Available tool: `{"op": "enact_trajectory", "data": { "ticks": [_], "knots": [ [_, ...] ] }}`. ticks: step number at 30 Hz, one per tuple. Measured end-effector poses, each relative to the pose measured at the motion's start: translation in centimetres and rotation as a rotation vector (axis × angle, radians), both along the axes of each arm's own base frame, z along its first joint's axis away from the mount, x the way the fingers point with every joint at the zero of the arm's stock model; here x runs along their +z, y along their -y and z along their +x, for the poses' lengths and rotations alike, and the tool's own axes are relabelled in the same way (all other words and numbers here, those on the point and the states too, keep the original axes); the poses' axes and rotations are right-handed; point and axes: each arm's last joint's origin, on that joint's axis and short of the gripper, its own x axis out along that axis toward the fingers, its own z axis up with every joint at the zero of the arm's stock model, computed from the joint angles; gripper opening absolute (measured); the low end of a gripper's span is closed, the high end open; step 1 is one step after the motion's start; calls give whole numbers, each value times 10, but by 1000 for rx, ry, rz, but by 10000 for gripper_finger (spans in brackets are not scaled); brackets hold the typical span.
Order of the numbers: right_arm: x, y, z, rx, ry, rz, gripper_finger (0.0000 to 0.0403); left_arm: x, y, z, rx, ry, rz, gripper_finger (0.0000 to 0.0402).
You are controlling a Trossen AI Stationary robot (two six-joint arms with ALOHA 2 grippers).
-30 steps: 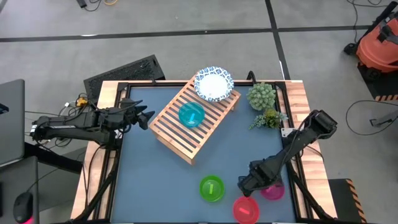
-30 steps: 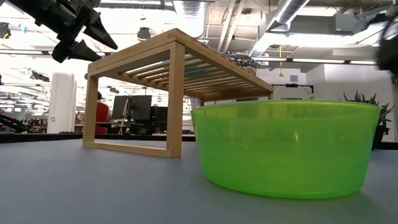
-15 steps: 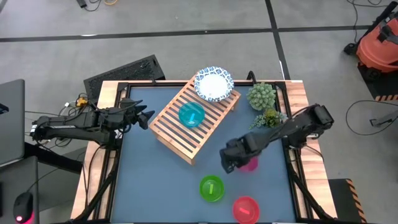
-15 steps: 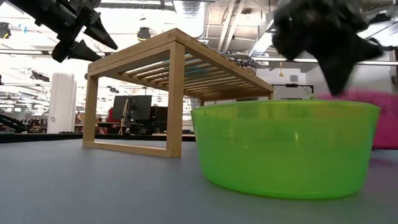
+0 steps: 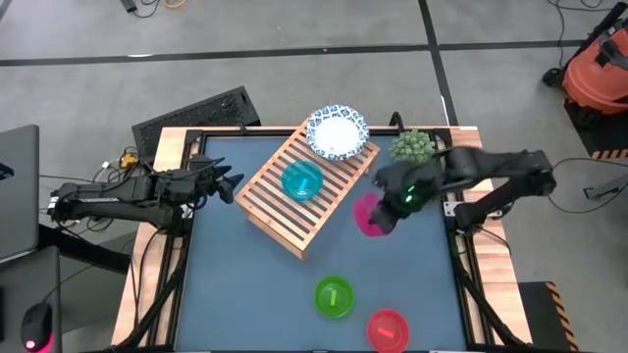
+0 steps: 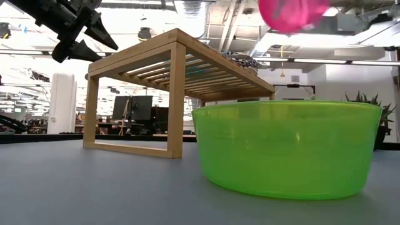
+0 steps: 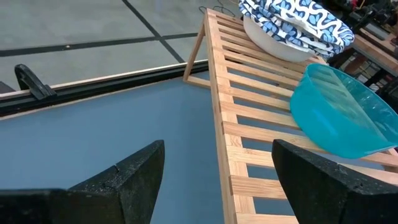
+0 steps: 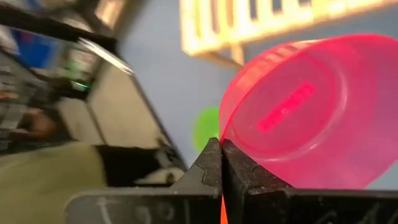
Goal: Place and stack bowls onto a shelf
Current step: Stack the pink bowl on top of the blue bowl on the shelf
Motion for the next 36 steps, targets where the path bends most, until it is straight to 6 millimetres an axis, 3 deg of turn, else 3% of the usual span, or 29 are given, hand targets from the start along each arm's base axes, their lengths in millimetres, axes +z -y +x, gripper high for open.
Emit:
{"op": "enact_trajectory", "data": {
  "ticks": [7,11,18,22,29,36],
  "knots": [
    [57,22,-11,70,301,-143,16,0,-1,0,23,3,7,281],
    [72,44,3,136,384,-355,16,0,-1,-1,44,14,0,281],
    [68,89,42,308,379,-585,16,1,-2,-1,75,15,13,281],
    [51,107,68,429,323,-700,16,1,-2,-2,96,16,21,281],
    [31,109,102,702,296,-872,16,1,-2,-2,109,25,12,281],
    [5,97,118,942,66,-1022,16,1,-3,-2,143,24,25,281]
  ]
}}
